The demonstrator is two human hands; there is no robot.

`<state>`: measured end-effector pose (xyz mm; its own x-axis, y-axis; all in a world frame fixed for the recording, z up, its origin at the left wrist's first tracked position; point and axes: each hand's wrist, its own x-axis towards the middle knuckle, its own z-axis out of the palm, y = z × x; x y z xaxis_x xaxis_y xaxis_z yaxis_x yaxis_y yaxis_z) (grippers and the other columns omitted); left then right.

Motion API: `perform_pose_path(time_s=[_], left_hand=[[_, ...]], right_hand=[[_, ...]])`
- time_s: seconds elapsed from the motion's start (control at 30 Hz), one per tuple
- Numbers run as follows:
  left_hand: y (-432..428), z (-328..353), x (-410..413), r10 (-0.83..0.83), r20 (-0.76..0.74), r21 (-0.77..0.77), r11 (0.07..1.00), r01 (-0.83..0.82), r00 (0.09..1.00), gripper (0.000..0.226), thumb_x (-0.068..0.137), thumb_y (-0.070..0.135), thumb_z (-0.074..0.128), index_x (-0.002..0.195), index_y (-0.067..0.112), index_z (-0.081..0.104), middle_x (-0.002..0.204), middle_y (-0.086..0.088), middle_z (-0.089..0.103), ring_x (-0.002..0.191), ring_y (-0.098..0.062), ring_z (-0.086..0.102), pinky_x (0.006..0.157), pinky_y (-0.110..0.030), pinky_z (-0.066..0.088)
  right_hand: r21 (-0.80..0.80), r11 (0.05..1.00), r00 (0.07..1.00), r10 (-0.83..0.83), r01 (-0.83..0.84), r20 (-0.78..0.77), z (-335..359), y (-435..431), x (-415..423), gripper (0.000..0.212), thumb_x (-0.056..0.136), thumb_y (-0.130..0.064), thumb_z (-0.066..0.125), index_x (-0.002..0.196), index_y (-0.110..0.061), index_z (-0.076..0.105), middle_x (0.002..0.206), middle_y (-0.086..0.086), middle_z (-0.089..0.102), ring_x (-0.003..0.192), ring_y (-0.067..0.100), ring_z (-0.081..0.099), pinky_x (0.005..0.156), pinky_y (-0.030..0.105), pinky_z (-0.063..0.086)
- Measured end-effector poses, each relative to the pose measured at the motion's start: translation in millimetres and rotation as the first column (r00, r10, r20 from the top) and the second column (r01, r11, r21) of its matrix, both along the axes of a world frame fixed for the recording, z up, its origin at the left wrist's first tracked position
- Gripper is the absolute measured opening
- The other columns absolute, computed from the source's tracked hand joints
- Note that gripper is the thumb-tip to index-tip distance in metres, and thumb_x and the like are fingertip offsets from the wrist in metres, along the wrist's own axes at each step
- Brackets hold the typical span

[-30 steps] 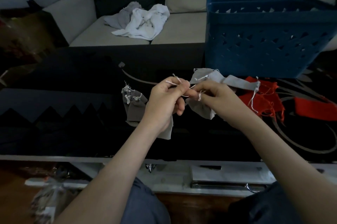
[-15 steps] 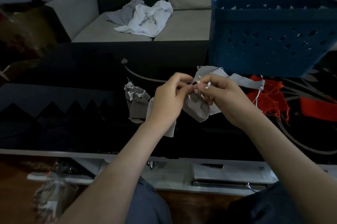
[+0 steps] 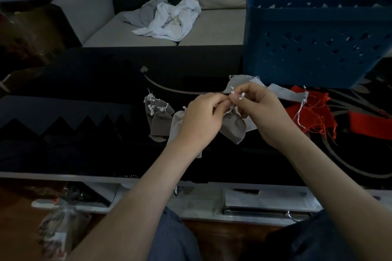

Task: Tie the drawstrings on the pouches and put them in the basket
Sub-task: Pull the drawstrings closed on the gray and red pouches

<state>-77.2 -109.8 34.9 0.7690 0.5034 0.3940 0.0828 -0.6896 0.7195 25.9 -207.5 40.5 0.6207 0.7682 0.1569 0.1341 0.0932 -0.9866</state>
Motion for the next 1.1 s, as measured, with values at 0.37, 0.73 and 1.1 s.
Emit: perform_pose_path(time_s=[0.37,0.73,1.1], left_hand=[[-7,-3,5,-0.035,0.037,-0.098,0.994,0.038,0.999,0.015,0.087,0.020,0.067,0.086,0.006,0.070,0.081,-0.002,0.067,0.080,-0.011,0.061,0.072,-0.028,0.047],[5,-8,3,0.203,0.139,0.229,0.946,-0.231,0.969,0.026,0.087,0.027,0.066,0.111,0.019,0.063,0.097,0.001,0.058,0.092,-0.016,0.050,0.079,-0.029,0.034],[-1,-8,3,0.206,0.077,0.356,0.908,-0.220,0.975,0.029,0.089,0.031,0.063,0.114,0.019,0.059,0.103,0.005,0.063,0.099,-0.015,0.052,0.079,-0.022,0.016]], right_hand=[[0.092,0.994,0.976,0.071,-0.053,-0.206,3,-2,-3,0.013,0.089,-0.006,0.056,0.077,-0.011,0.060,0.069,0.001,0.063,0.065,0.007,0.061,0.061,0.018,0.051],[-0.095,0.995,0.999,0.039,-0.036,0.030,7,-8,3,0.013,0.091,-0.008,0.057,0.080,-0.012,0.062,0.065,-0.005,0.056,0.057,-0.003,0.051,0.053,0.009,0.040],[-0.087,0.996,0.999,-0.026,0.028,0.031,11,-10,3,0.007,0.090,-0.012,0.060,0.084,-0.009,0.063,0.065,-0.005,0.054,0.054,-0.005,0.048,0.054,0.008,0.040]])
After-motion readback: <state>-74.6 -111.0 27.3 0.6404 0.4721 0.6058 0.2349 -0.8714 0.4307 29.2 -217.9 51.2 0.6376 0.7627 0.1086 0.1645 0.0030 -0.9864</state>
